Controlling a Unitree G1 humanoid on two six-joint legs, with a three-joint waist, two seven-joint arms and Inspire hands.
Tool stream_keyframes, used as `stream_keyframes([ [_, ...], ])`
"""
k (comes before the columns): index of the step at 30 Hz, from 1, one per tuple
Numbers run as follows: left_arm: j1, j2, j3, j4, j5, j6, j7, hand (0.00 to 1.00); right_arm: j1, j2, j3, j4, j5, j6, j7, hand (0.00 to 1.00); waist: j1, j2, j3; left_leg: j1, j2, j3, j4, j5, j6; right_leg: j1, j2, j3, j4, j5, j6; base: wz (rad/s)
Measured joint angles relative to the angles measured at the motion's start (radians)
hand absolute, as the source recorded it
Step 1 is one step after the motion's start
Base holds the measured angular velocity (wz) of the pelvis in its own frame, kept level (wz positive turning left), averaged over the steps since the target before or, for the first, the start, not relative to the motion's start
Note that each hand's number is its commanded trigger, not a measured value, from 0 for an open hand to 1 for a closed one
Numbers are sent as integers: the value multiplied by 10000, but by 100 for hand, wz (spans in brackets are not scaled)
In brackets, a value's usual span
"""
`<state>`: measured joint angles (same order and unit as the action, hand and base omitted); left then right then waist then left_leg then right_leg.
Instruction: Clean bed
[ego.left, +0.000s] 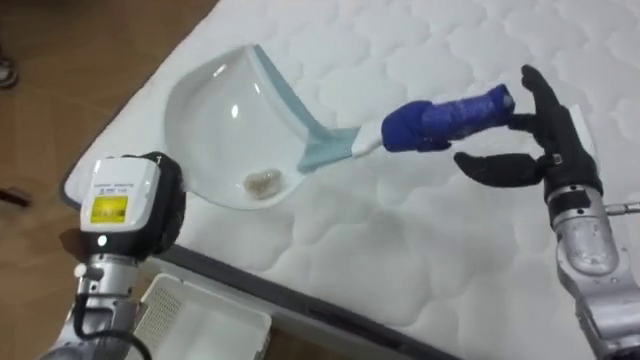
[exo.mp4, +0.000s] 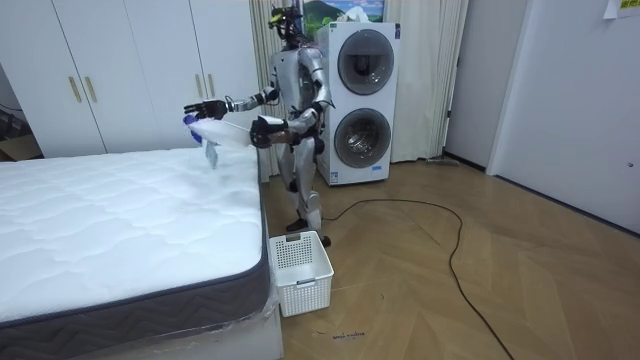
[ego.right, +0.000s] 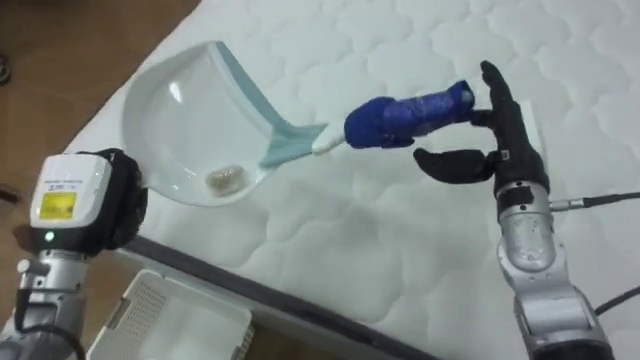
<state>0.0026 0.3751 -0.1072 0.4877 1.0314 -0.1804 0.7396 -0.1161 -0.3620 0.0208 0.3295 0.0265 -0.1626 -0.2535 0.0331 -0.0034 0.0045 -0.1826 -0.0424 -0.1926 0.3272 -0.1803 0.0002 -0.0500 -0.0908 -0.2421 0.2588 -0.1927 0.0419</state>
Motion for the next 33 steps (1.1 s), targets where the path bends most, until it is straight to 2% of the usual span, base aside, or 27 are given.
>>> stream_keyframes([
  [2,102,-283,192,-5,0,33,-2,100,28,206,-114,1,61,0,-296,0,63,0,0,-264,2,-254,137,80,-127,14,69,-444,6,-62,-109,59],
  [6,403,-465,277,-16,-2,45,-2,100,229,199,-125,1,167,-67,-612,0,311,-28,-13,-407,64,45,380,122,-181,77,67,-686,385,-382,-213,48],
  [9,642,-473,298,-116,-6,47,-17,100,522,201,-131,2,154,-134,-746,0,300,-69,-22,-616,157,637,560,231,-173,166,74,-908,657,-723,-307,75],
  [11,719,-485,296,-120,-7,24,-28,100,584,205,-116,102,161,-212,-970,0,318,-83,-20,-743,269,1447,524,474,-73,220,75,-986,752,-985,-403,73],
  [12,718,-482,297,-122,-13,7,-29,100,607,208,-117,106,163,-235,-1051,0,295,-82,-20,-791,291,1617,513,551,-47,214,52,-1112,861,-1023,-422,87],
  [15,621,-477,304,-142,-17,-59,-42,100,773,223,-127,112,180,-547,-1429,0,277,-115,-20,-1076,280,2215,193,1146,87,19,46,-1504,1055,-1247,-619,100],
  [16,614,-477,305,-143,-25,-69,-43,100,779,223,-138,112,183,-661,-1496,0,238,-116,-19,-1141,248,2411,-159,1523,119,-63,-4,-1851,1080,-1273,-691,105],
  [17,581,-485,276,-143,-50,-95,-45,100,780,202,-161,131,167,-778,-1581,0,109,-118,-15,-1271,219,2776,-383,1864,131,-100,-303,-2706,1150,-1308,-823,111],
  [18,578,-489,263,-141,-84,-128,-46,100,771,200,-159,141,157,-797,-1628,0,21,-141,3,-1386,354,3152,-85,1758,225,-84,-463,-3282,1245,-1361,-840,101],
  [19,627,-500,260,-132,-161,-164,-70,100,775,251,-112,151,152,-800,-1657,0,23,-155,18,-1475,689,4100,992,1114,329,132,-634,-4298,1235,-1401,-810,79],
  [20,629,-500,264,-139,-158,-178,-90,100,778,351,-114,171,161,-853,-1661,0,-35,-137,30,-1371,1114,4746,1888,495,367,442,-626,-5142,1079,-1399,-783,71],
  [21,613,-500,267,-146,-155,-206,-90,100,776,402,-120,173,187,-877,-1676,0,-51,-117,25,-1324,1301,4932,2150,278,382,588,-599,-5528,1041,-1410,-761,80],
  [22,517,-538,265,-151,-155,-302,-89,100,763,419,-130,173,314,-917,-1696,0,-107,-43,59,-1330,1457,5057,2219,123,359,797,-550,-6142,1067,-1424,-714,91],
  [23,409,-569,261,-166,-146,-373,-89,100,763,436,-147,206,356,-921,-1714,0,-208,-18,84,-1406,1420,5080,1960,112,397,827,-464,-6306,1117,-1444,-666,92],
  [24,367,-582,262,-169,-146,-388,-87,100,763,439,-145,246,354,-921,-1702,0,-241,-36,83,-1396,1346,5064,1761,120,410,796,-447,-6260,1141,-1471,-664,91],
  [25,286,-615,262,-190,-145,-396,-69,100,761,437,-192,263,350,-943,-1686,0,-304,-61,67,-1371,1207,5063,1408,208,558,635,-410,-5973,1186,-1562,-730,80],
  [26,206,-637,261,-189,-146,-397,-53,100,754,434,-251,268,387,-988,-1686,0,-336,-48,76,-1397,1138,5192,1185,322,747,486,-408,-5889,1226,-1604,-769,68],
  [29,196,-639,279,-190,-147,-393,9,100,706,449,-229,602,447,-986,-1494,0,75,-41,77,-1372,1111,5257,985,391,761,471,-412,-5913,1236,-1627,-779,15],
  [33,176,-658,285,-190,-165,-408,38,100,518,459,-167,796,639,-981,-1396,0,183,-42,73,-1382,890,5121,770,495,763,545,-454,-6080,1252,-1641,-751,20],
])
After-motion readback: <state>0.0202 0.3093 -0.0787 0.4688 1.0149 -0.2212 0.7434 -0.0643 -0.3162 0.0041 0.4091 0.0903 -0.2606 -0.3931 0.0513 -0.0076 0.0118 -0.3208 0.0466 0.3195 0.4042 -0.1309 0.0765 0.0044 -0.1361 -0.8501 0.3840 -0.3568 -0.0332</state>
